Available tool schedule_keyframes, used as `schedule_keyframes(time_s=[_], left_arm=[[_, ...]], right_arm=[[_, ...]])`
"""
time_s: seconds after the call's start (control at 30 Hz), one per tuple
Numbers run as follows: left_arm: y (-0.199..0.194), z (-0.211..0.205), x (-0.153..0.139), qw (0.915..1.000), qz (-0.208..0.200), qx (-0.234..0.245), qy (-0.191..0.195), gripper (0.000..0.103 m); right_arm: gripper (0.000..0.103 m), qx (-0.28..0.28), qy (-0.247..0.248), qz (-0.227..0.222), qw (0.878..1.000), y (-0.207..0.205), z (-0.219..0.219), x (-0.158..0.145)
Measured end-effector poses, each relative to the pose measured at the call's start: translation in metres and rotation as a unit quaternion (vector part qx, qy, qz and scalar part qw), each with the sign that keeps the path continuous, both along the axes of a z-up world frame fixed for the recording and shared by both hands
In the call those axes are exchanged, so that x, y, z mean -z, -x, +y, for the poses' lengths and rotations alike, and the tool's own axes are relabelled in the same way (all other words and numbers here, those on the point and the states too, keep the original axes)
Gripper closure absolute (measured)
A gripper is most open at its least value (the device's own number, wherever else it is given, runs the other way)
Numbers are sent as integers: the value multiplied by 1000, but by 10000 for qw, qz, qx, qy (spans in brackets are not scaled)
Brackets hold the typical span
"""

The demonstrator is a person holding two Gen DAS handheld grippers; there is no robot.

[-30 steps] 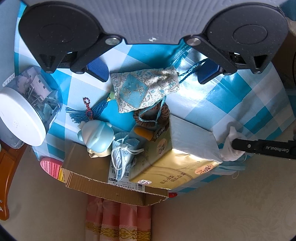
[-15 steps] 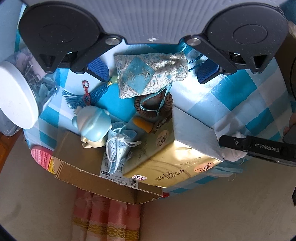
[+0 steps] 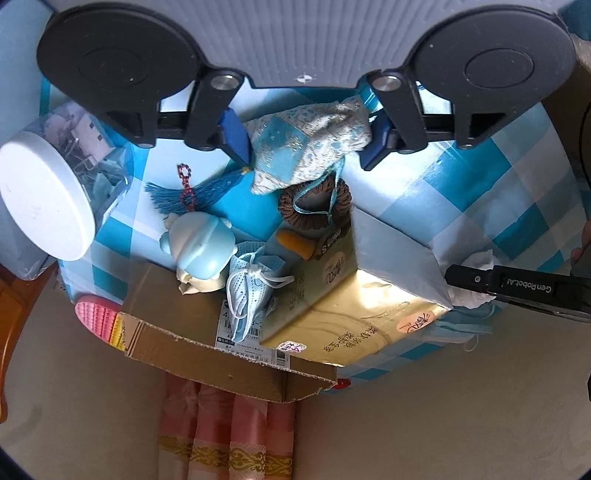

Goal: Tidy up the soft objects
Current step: 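Close the left gripper on the white cloth while the right gripper closes on the floral pouch, then carry the floral pouch into the cardboard box and open the right gripper while the left carries the cloth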

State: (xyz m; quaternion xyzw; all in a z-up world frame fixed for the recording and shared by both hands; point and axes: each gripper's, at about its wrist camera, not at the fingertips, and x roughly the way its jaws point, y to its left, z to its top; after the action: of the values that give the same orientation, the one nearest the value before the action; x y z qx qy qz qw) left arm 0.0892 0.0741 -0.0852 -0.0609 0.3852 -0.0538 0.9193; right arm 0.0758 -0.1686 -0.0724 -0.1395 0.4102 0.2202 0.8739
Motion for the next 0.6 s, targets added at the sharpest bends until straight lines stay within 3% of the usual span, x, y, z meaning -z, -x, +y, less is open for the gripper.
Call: schedule_keyframes(time_s=[0.27,0.6], left_arm=[[15,-5,-16,9998,-49,166,-136,70],[42,-14,-48,9987,-184,445,-187,70]], right_arm=[[44,75,35,-115,9999,16,-5,-14],[44,16,-65,-400,9992,35,-13,-46]])
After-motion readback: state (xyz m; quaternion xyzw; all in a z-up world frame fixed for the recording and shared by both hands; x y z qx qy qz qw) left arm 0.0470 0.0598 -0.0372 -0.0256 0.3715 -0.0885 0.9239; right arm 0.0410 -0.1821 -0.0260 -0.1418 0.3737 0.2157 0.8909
